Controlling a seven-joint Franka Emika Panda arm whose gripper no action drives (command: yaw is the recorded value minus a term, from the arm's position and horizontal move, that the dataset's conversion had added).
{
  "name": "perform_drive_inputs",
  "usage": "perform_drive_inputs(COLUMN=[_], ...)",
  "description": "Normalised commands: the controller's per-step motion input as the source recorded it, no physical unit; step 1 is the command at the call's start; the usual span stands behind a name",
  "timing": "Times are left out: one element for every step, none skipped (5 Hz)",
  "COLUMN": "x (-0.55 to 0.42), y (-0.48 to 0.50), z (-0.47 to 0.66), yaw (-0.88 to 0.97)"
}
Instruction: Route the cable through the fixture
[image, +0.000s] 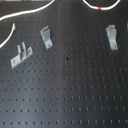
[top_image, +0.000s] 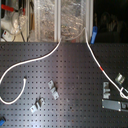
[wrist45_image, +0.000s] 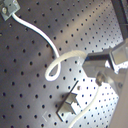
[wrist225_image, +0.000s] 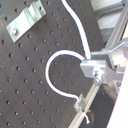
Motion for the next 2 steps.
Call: perform_drive_inputs(x=[-0.036,0.069], y=[0.054,0.002], z=[0.00,0.32], yaw=[0.00,0.00])
